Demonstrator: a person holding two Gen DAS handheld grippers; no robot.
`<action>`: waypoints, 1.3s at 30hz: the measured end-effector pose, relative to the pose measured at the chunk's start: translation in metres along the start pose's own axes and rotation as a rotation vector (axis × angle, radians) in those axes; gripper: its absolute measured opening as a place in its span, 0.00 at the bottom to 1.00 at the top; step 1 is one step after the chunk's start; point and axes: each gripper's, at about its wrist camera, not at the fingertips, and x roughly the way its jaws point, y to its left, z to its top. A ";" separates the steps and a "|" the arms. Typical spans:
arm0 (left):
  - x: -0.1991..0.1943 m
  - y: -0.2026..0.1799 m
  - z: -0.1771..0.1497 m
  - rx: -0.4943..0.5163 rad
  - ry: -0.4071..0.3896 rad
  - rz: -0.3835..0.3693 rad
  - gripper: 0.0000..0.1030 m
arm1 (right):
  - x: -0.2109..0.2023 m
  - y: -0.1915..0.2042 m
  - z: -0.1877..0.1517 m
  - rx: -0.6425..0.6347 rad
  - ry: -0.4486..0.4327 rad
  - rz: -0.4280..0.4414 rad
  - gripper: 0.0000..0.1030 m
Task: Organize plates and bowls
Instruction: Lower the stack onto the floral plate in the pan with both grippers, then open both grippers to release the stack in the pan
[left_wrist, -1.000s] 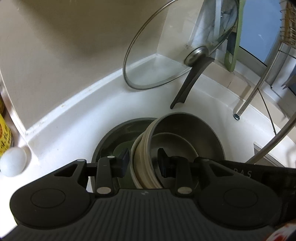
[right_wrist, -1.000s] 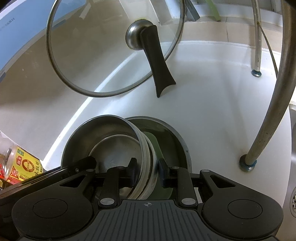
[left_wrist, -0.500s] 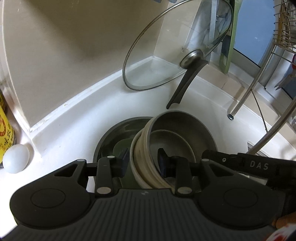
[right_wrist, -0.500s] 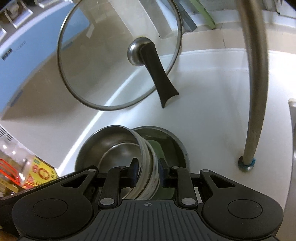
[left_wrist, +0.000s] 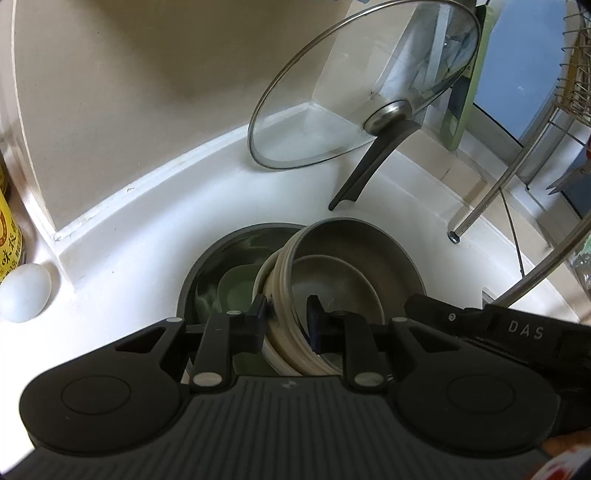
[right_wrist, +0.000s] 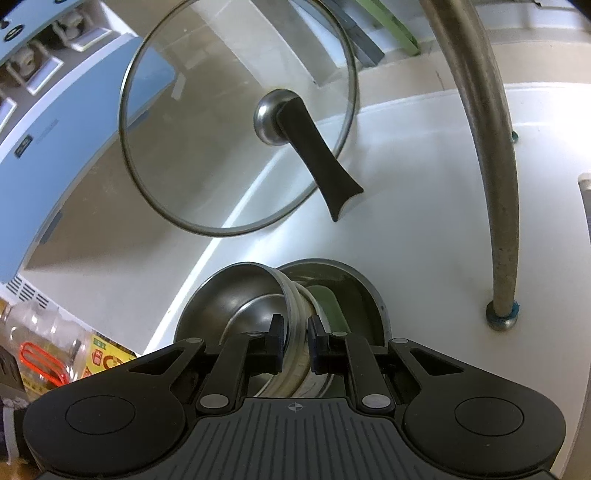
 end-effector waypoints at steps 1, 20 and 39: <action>0.000 0.000 0.000 -0.001 0.005 0.005 0.18 | 0.000 0.001 0.002 0.009 0.011 -0.007 0.13; 0.002 0.002 0.006 -0.043 0.035 0.015 0.18 | 0.005 0.009 0.016 0.037 0.079 -0.052 0.12; -0.075 -0.027 -0.040 0.090 -0.165 0.159 0.34 | -0.062 0.011 -0.018 -0.180 -0.023 0.050 0.60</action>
